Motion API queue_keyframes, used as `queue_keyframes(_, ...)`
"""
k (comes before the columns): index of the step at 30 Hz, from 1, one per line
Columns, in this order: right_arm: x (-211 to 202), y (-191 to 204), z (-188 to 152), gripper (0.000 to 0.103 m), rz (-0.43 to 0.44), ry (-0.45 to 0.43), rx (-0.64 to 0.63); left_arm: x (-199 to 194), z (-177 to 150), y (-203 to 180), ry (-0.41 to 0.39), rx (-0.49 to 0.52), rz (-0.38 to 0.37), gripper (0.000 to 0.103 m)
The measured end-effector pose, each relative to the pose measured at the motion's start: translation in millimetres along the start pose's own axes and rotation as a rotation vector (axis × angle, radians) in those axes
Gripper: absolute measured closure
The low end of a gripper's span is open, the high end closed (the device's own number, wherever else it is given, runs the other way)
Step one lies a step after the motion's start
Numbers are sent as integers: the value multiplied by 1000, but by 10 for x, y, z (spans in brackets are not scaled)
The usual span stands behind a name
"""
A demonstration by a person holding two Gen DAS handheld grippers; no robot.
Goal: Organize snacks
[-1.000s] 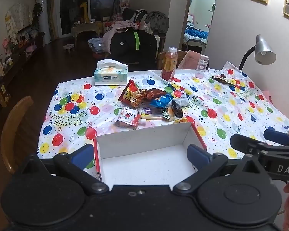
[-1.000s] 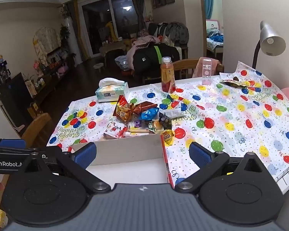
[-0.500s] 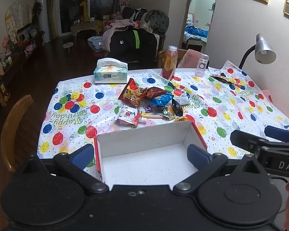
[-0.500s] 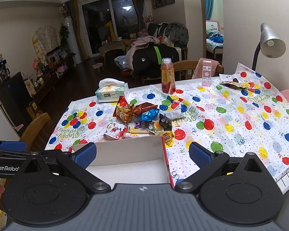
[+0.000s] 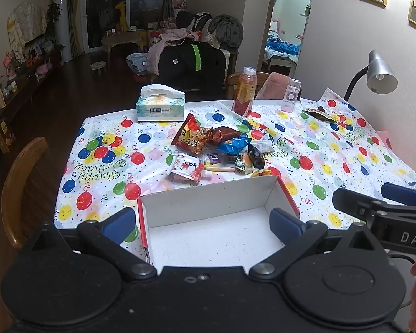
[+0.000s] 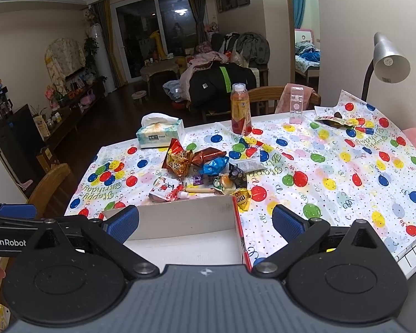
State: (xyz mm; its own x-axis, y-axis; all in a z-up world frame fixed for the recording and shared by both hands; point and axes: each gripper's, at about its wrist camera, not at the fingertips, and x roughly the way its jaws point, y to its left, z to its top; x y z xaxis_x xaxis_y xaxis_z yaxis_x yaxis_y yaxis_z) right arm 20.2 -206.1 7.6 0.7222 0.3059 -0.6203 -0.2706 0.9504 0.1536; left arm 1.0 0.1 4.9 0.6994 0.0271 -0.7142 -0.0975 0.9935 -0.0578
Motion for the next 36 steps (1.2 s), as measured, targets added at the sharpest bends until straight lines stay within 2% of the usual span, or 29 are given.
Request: queue_keyframes(36, 21, 228, 68, 0, 11, 3, -11, -58, 116, 116, -16, -4, -15, 0)
